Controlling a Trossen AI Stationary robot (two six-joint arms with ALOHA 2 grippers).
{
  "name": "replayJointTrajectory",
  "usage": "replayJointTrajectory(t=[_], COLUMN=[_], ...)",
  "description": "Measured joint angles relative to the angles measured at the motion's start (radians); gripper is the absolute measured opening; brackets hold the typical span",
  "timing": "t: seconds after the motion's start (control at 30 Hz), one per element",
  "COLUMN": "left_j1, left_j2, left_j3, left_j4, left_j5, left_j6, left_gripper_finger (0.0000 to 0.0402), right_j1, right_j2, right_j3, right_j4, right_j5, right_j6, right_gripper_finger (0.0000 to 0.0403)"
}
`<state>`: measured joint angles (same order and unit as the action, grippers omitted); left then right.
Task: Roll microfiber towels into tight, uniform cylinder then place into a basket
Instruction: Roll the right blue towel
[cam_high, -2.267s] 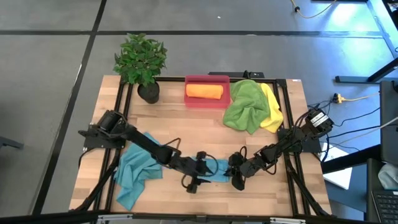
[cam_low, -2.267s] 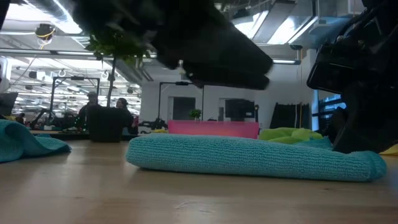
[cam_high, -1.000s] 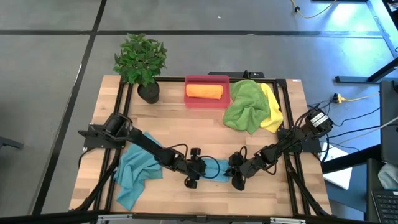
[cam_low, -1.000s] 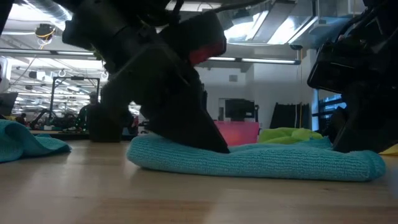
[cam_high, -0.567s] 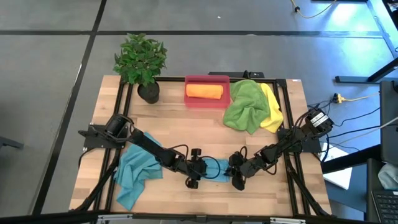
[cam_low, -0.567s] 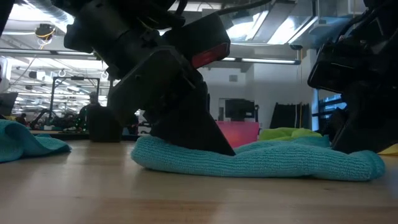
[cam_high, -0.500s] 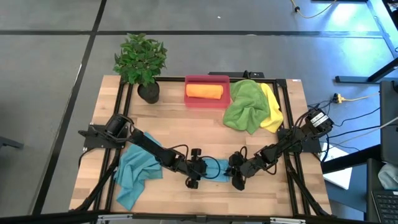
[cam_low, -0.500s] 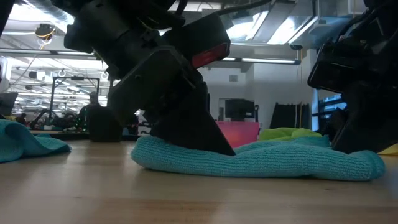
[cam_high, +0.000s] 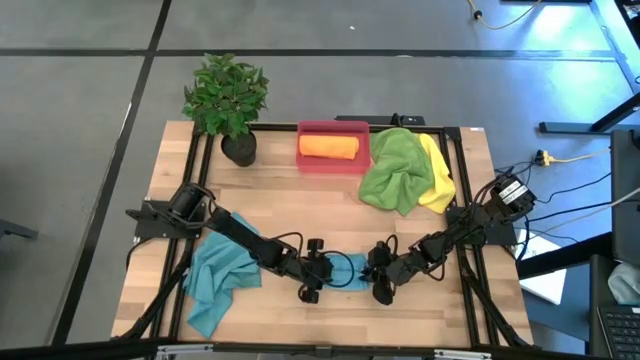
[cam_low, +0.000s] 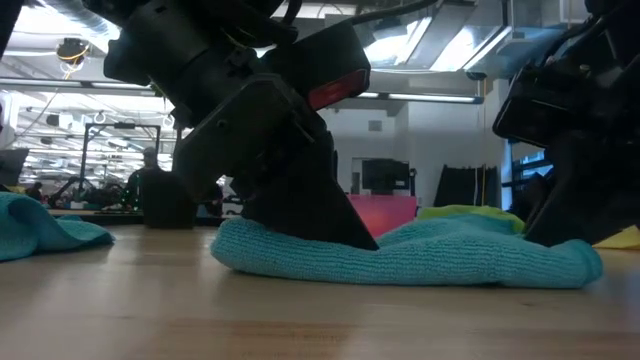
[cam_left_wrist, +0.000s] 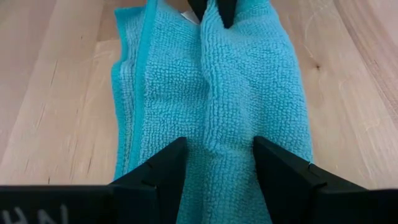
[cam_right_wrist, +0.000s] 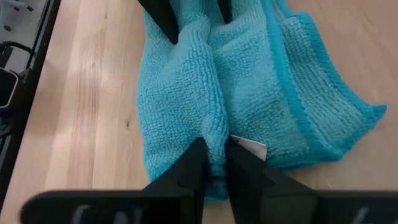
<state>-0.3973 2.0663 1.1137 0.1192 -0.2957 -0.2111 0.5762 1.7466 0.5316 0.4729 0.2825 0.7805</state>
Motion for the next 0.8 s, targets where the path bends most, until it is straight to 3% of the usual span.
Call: replayJointTrajectory(t=[0.23, 0.47, 0.67, 0.8], left_j1=[0.000, 0.000, 0.000, 0.000], left_j2=[0.000, 0.000, 0.000, 0.000], left_j3=[-0.001, -0.001, 0.000, 0.000], left_j4=[0.000, 0.000, -0.012, -0.014], left_j5=[0.001, 0.002, 0.002, 0.001], left_j6=[0.000, 0.000, 0.000, 0.000], left_gripper_finger=[0.0177, 0.0177, 0.0177, 0.0177], right_j1=[0.000, 0.000, 0.000, 0.016], right_j2=[0.001, 0.000, -0.059, -0.135], right_j3=[0.011, 0.062, 0.138, 0.208], right_j4=[0.018, -0.084, -0.345, -0.582], right_j5=[0.018, 0.031, 0.033, 0.093], right_j6=[-0.089, -0.130, -0.120, -0.105], right_gripper_finger=[0.0130, 0.0164, 0.0171, 0.0171])
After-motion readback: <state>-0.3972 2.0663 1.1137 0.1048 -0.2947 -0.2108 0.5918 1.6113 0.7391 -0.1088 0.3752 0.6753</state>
